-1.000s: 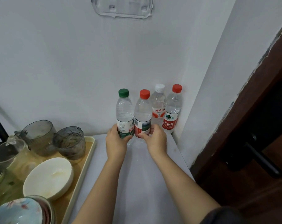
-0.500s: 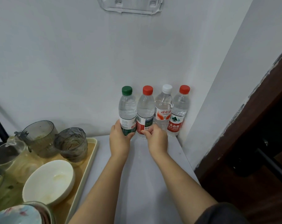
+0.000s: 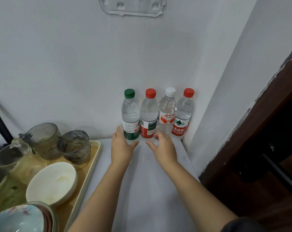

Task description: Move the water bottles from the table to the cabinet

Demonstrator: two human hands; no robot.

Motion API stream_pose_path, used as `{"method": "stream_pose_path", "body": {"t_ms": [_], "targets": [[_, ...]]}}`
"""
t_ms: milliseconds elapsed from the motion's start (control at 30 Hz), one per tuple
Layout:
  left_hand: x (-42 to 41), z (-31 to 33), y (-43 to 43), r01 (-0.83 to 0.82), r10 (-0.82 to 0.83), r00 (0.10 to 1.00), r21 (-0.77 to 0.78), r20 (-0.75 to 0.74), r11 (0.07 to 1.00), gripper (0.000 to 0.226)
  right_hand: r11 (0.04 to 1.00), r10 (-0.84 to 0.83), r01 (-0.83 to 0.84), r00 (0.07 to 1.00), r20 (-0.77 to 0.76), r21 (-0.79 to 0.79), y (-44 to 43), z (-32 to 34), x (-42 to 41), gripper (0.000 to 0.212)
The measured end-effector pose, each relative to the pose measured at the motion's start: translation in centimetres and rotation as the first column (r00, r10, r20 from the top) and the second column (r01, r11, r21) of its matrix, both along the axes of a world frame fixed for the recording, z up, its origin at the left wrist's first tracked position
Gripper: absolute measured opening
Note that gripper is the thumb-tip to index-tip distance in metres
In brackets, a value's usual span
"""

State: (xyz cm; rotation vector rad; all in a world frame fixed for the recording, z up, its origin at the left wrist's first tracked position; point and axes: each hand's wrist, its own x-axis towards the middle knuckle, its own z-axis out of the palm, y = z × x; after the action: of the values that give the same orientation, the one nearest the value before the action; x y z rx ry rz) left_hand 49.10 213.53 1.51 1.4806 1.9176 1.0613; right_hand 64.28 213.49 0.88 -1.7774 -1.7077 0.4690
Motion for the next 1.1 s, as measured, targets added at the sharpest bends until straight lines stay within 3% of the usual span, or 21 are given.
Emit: {"method": "stream_pose_path", "body": {"t_ms": [133, 267, 400, 700, 967, 1100], "targets": [[0.3, -1.1, -4.2, -0.067, 0.002, 0.888, -0.125, -0.459, 0.99, 0.11, 0.998, 0.066, -0.055, 0.942, 0.328, -0.043, -2.8, -0.2, 1.9, 0.057], [1.9, -1.8, -9.1, -0.133, -0.01, 0.782, -0.182, -0.623, 0.974, 0.109, 0.966, 0.222, -0.144, 0.886, 0.408, -0.212, -6.0, -0.6, 3.4, 0.074], [3.3, -1.9, -14.6, -0.177, 0.003, 0.744, -0.193, -0.669, 0.965, 0.105, 0.922, 0.365, -0.256, 0.826, 0.431, -0.289, -9.6, -1.1, 4.5, 0.079], [7.0, -2.9, -29.6, -0.331, 0.128, 0.746, -0.197, -0.654, 0.923, 0.099, 0.797, 0.604, -0.527, 0.685, 0.408, -0.294, -18.3, -2.4, 6.0, 0.081], [10.6, -6.5, -40.1, -0.477, 0.207, 0.772, -0.332, -0.601, 0.814, 0.1, 0.61, 0.736, -0.751, 0.417, 0.532, -0.255, -25.7, -3.6, 7.8, 0.083], [12.6, -8.6, -43.4, -0.492, 0.187, 0.79, -0.422, -0.584, 0.762, 0.101, 0.503, 0.771, -0.794, 0.232, 0.593, -0.342, -28.3, -5.1, 8.2, 0.084]]}}
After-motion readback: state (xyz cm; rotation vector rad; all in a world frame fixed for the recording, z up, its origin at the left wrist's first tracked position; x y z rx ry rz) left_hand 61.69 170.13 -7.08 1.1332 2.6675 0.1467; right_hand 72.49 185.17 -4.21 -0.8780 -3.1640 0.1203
